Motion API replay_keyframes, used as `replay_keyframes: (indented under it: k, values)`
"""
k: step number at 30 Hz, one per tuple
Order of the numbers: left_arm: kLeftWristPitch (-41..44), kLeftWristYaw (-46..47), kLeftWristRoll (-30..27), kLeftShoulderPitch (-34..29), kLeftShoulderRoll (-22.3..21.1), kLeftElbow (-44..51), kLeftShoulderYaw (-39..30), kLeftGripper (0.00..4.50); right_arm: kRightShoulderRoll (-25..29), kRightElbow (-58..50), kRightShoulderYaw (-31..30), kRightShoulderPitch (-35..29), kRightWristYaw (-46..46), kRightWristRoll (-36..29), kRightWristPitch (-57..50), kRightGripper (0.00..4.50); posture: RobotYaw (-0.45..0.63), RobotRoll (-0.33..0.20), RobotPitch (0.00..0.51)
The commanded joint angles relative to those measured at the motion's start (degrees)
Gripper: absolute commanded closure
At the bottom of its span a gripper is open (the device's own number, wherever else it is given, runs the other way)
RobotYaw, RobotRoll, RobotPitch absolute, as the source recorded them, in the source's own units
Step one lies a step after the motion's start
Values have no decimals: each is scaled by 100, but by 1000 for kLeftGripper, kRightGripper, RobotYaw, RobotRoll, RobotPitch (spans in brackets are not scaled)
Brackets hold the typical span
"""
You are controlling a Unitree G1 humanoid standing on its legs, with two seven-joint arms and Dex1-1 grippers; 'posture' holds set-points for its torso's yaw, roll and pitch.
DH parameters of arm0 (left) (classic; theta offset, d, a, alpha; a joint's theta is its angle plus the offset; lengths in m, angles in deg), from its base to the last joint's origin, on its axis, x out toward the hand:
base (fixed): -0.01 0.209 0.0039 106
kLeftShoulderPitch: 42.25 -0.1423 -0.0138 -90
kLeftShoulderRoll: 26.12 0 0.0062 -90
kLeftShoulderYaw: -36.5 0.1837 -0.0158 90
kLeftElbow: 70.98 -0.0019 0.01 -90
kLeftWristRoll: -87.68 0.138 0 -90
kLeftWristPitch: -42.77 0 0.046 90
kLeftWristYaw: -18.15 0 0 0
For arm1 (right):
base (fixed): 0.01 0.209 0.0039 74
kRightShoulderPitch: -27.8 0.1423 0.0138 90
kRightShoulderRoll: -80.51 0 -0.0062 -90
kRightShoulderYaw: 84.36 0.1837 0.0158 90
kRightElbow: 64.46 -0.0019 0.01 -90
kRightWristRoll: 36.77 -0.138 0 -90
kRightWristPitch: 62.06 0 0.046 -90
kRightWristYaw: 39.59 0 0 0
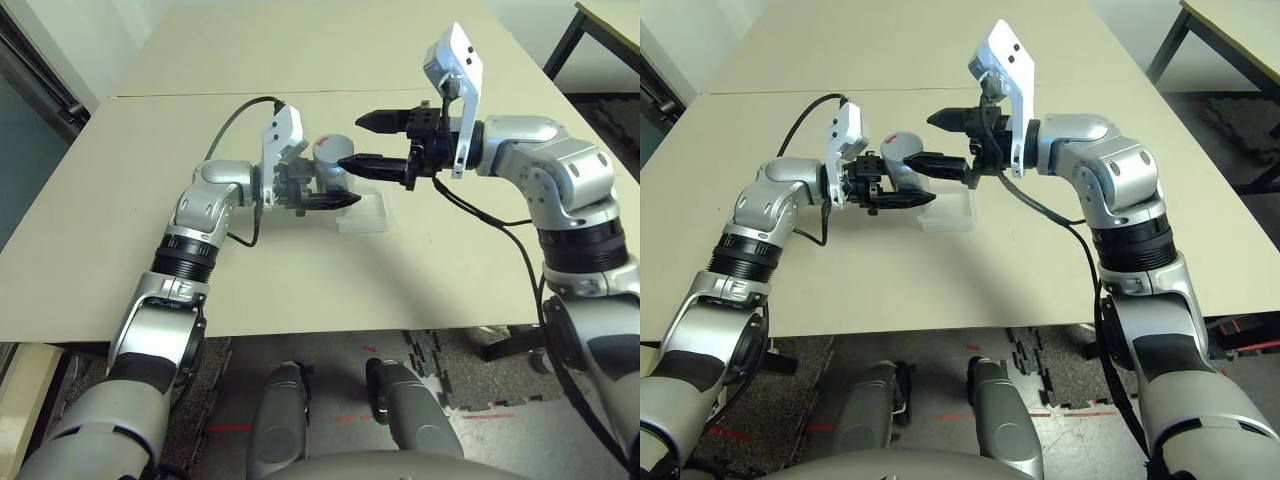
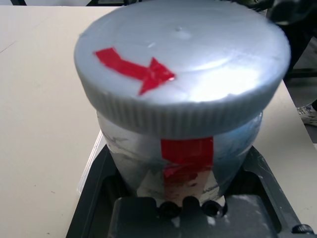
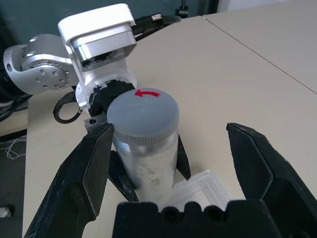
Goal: Pour the medicine from the bottle into the box.
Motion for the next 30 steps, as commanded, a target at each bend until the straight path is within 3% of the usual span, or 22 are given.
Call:
replay_keyframes:
  k: [1, 15, 19, 30]
  values:
    - [-72, -50, 49, 43, -53, -29, 1, 1961, 102, -145, 120, -85, -13, -84, -64, 0, -5, 0, 151]
    - [-110, -63, 47, 62, -56, -85, 2, 1961, 376, 130, 241, -156, -1, 8, 91, 0, -12, 0, 150]
    - [-116, -58, 51, 67, -77, -112, -11, 1961, 535, -152, 274, -219, 218, -317, -318, 0, -10, 0, 153]
    - [-132, -52, 56, 110, -35, -138, 22, 1961, 201, -523, 81, -131, 126, -634, -656, 0, -9, 0, 151]
